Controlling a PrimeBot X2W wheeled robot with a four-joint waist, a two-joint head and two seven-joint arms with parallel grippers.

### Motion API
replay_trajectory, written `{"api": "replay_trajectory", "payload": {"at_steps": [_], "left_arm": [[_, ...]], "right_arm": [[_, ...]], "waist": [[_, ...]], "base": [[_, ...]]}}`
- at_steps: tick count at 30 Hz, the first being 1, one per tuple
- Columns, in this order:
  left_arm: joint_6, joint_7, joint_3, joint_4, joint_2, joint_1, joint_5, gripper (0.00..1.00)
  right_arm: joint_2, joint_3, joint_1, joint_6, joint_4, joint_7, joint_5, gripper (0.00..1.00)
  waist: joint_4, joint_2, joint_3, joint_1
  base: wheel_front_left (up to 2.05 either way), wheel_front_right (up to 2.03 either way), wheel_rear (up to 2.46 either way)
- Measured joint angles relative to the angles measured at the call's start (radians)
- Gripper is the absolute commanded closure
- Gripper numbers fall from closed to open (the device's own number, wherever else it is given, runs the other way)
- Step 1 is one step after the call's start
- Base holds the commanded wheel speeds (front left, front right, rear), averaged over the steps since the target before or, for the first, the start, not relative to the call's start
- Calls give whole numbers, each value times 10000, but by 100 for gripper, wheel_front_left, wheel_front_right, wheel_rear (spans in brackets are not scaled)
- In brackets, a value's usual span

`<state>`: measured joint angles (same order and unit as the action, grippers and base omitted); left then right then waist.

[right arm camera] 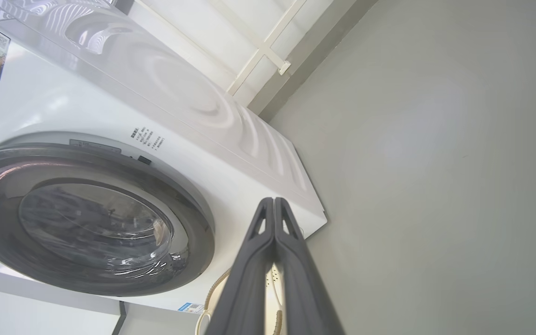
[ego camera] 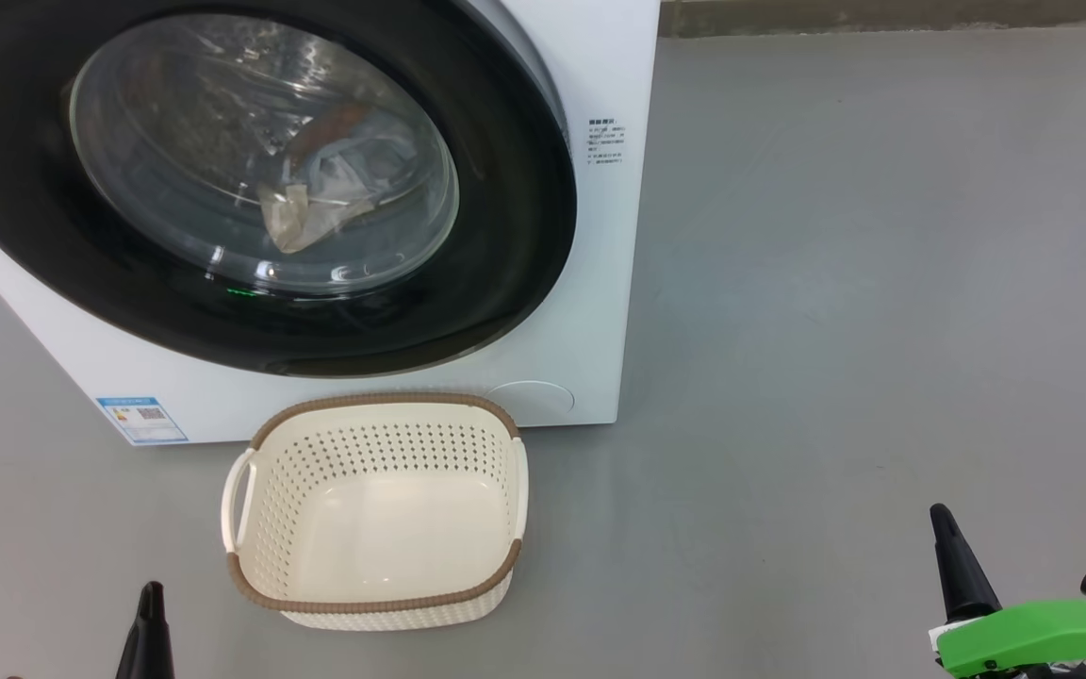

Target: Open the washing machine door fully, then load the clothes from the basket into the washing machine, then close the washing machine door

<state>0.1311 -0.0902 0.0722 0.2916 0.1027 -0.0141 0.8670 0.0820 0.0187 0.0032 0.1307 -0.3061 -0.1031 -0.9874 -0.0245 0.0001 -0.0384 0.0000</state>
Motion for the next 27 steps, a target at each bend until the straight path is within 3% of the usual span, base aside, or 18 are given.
{"api": "replay_trajectory", "payload": {"at_steps": [27], "left_arm": [[0,813,38,-50,-261,339,2924,100]], "right_arm": [[-130,428,-215,-2,134,790,-2479,100]], "waist": [[98,0,142,0]], "base": [[0,0,0]]}}
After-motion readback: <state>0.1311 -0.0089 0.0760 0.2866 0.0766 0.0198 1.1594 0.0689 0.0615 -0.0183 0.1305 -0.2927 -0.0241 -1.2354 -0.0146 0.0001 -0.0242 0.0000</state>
